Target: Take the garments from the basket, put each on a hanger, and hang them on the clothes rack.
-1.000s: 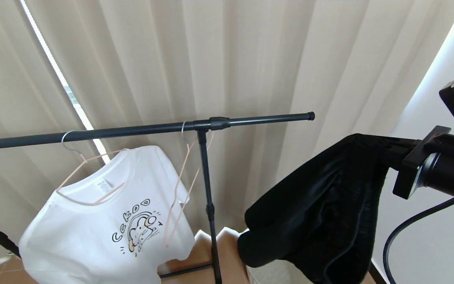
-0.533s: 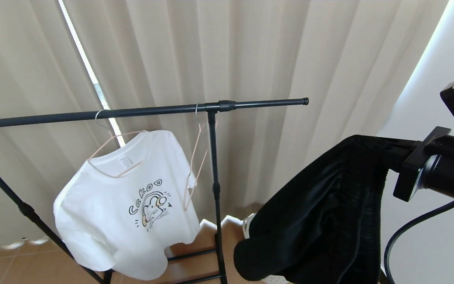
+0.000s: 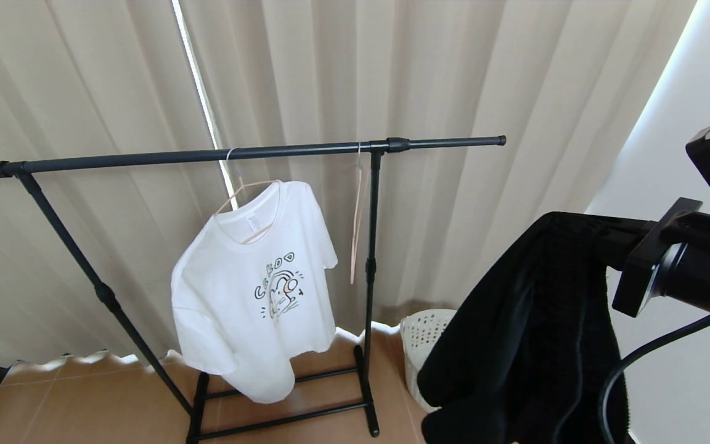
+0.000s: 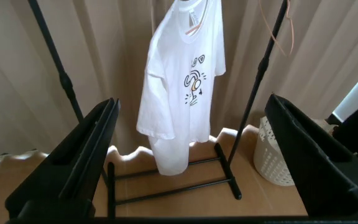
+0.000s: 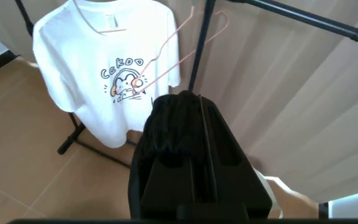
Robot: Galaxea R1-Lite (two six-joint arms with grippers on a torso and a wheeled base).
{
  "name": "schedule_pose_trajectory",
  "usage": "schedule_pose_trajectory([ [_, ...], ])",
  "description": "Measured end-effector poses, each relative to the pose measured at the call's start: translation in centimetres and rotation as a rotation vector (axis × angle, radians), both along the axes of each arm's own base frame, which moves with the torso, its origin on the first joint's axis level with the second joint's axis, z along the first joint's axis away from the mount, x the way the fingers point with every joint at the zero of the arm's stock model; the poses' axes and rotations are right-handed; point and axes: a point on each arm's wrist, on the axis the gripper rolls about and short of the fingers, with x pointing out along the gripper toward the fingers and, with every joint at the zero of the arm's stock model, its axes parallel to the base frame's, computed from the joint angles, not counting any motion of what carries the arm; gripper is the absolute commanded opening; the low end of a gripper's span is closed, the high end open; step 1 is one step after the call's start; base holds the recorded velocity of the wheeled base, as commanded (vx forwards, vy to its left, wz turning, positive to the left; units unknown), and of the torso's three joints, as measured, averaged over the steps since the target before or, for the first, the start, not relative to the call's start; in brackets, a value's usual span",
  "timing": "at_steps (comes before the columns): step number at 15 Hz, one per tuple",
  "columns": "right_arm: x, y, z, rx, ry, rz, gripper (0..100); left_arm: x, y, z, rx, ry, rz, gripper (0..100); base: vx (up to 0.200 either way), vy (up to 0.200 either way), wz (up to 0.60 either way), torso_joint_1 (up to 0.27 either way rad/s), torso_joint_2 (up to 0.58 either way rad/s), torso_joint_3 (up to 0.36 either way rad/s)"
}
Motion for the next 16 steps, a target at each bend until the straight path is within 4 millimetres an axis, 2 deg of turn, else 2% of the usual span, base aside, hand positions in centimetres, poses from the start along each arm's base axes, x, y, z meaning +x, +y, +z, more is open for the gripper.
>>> schedule_pose_trajectory([
  [6, 1.0, 0.5, -0.7, -0.048, 0.015, -0.062, 0, 0.0, 0.0, -0.1, 0.021, 0.009, -0.005, 100, 0.0, 0.0, 0.0, 0.0, 0.0, 0.0],
  [9, 3.1, 2.4, 0.4, -0.044, 0.005, -0.134, 0, 0.4, 0.0, -0.1, 0.07, 0.095, -0.015, 100, 0.0, 0.0, 0.0, 0.0, 0.0, 0.0],
  [11, 5.1, 4.1, 0.9, -0.022, 0.022, -0.176, 0, 1.4, -0.1, 1.0, 0.065, 0.196, -0.037, 100, 0.0, 0.0, 0.0, 0.0, 0.0, 0.0],
  [13, 6.7, 5.6, 0.0, 0.022, 0.116, -0.207, 0, 2.9, -0.1, 3.2, -0.015, 0.287, -0.06, 100, 0.0, 0.0, 0.0, 0.0, 0.0, 0.0],
  [15, 8.3, 7.1, -1.0, 0.049, 0.177, -0.251, 0, 5.9, -0.4, 6.5, -0.135, 0.399, -0.105, 100, 0.0, 0.0, 0.0, 0.0, 0.0, 0.0],
  [16, 9.0, 7.7, -1.4, 0.06, 0.19, -0.259, 0, 8.1, -1.0, 8.2, -0.188, 0.464, -0.14, 100, 0.0, 0.0, 0.0, 0.0, 0.0, 0.0],
])
